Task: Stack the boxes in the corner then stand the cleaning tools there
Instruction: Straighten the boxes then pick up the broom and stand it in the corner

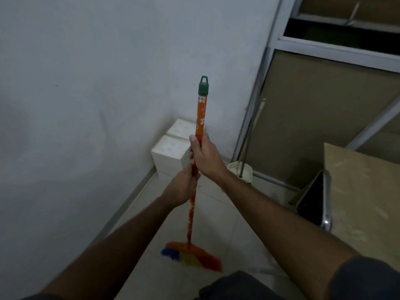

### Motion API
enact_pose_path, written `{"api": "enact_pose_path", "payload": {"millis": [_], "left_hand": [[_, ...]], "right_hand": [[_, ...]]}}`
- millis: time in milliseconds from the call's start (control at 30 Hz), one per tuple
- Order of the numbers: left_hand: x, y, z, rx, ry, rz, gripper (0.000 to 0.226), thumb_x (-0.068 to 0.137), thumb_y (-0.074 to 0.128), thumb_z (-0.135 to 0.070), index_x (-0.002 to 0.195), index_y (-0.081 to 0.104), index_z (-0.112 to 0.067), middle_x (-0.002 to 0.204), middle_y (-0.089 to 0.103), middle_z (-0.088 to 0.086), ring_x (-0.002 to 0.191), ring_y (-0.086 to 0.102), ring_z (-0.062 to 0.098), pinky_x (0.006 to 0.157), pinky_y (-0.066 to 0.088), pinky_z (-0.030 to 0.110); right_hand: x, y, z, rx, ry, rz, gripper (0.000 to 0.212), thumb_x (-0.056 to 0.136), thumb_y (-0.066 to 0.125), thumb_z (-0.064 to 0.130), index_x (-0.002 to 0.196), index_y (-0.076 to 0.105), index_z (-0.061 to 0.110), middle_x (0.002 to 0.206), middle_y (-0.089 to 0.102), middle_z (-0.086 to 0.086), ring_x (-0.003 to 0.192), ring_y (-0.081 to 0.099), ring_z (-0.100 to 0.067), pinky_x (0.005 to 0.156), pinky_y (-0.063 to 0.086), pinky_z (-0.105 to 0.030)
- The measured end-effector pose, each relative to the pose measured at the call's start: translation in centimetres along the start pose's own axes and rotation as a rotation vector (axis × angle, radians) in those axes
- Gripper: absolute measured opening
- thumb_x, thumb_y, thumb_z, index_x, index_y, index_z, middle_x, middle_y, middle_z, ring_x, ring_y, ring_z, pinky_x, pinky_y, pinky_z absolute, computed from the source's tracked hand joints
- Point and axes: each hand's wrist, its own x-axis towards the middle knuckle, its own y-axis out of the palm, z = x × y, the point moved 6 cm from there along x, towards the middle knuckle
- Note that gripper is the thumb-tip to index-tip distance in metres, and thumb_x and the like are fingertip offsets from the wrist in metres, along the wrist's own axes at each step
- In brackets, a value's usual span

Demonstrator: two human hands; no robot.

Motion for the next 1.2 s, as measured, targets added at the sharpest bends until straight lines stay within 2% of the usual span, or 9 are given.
{"api": "enact_pose_path", "payload": {"millis": [100,200,400,567,633,767,933,1067,1200], "left_hand": [[4.7,3.2,-2.0,-0.014,0.024,0.016,0.013,0.103,0.044,-0.031,0.107,0.054,-0.023,0.093,0.063,-0.003,0.083,0.063,0.011,0.077,0.057,0.039],[9.0,5.8,-3.7,-0.025,0.051,0.022,0.022,0.098,0.042,-0.039,0.103,0.056,-0.021,0.087,0.062,-0.001,0.079,0.062,0.015,0.074,0.057,0.044],[16.5,10.4,-5.9,-0.03,0.096,0.119,0.013,0.105,0.046,-0.026,0.096,0.054,-0.022,0.08,0.059,-0.008,0.072,0.058,0.005,0.06,0.039,0.017],[23.9,12.2,-5.2,-0.002,0.132,0.189,0.017,0.107,0.041,-0.027,0.098,0.053,-0.019,0.076,0.055,-0.01,0.065,0.054,0.003,0.054,0.039,0.014],[27.2,12.6,-4.0,-0.017,0.153,0.232,0.02,0.107,0.039,-0.028,0.099,0.055,-0.018,0.079,0.059,-0.006,0.068,0.058,0.005,0.057,0.042,0.015],[33.5,13.4,-1.2,-0.056,0.121,0.318,0.029,0.108,0.034,-0.036,0.107,0.056,-0.017,0.09,0.065,0.002,0.077,0.063,0.015,0.069,0.054,0.033],[39.9,15.0,0.3,-0.104,0.129,0.399,0.026,0.109,0.034,-0.032,0.108,0.054,-0.017,0.088,0.062,-0.002,0.076,0.061,0.011,0.071,0.054,0.032],[43.8,16.7,1.1,-0.11,0.113,0.424,0.025,0.109,0.034,-0.032,0.101,0.052,-0.017,0.079,0.061,0.006,0.066,0.059,0.02,0.063,0.053,0.041],[48.0,19.7,1.8,-0.103,0.092,0.475,0.03,0.108,0.032,-0.037,0.111,0.054,-0.016,0.094,0.066,0.008,0.082,0.066,0.02,0.075,0.056,0.04]], "right_hand": [[2.2,-5.2,-1.9,-0.073,-0.014,-0.066,0.033,0.106,0.038,0.045,0.108,0.049,0.014,0.09,0.064,-0.013,0.077,0.064,-0.027,0.069,0.057,-0.047],[4.3,-9.8,-3.9,-0.114,-0.014,-0.138,0.026,0.105,0.045,0.043,0.108,0.049,0.017,0.087,0.063,-0.004,0.071,0.063,-0.018,0.061,0.054,-0.035],[8.2,-15.6,-8.8,-0.175,0.031,-0.225,0.024,0.103,0.048,0.041,0.104,0.052,0.017,0.086,0.065,-0.004,0.072,0.064,-0.019,0.064,0.055,-0.043],[13.6,-18.2,-12.5,-0.14,0.104,-0.259,0.016,0.105,0.05,0.032,0.107,0.053,0.017,0.093,0.065,-0.008,0.083,0.065,-0.021,0.064,0.05,-0.025],[16.5,-18.3,-14.0,-0.141,0.149,-0.254,0.016,0.105,0.049,0.031,0.106,0.053,0.016,0.093,0.064,-0.01,0.084,0.064,-0.022,0.061,0.046,-0.019],[22.3,-18.4,-16.4,-0.136,0.226,-0.265,0.015,0.105,0.049,0.03,0.1,0.052,0.016,0.093,0.064,-0.011,0.082,0.064,-0.023,0.058,0.043,-0.014],[27.7,-19.2,-19.9,-0.159,0.329,-0.292,0.019,0.106,0.047,0.032,0.107,0.053,0.014,0.092,0.062,0.001,0.074,0.057,-0.003,0.057,0.038,-0.011],[31.2,-20.4,-22.3,-0.235,0.388,-0.278,0.025,0.107,0.045,0.034,0.105,0.055,0.011,0.09,0.06,-0.001,0.074,0.058,-0.007,0.064,0.045,-0.021],[34.4,-22.3,-25.0,-0.248,0.417,-0.232,0.026,0.107,0.044,0.032,0.114,0.054,0.009,0.1,0.062,-0.005,0.09,0.063,-0.02,0.081,0.053,-0.037]]}}
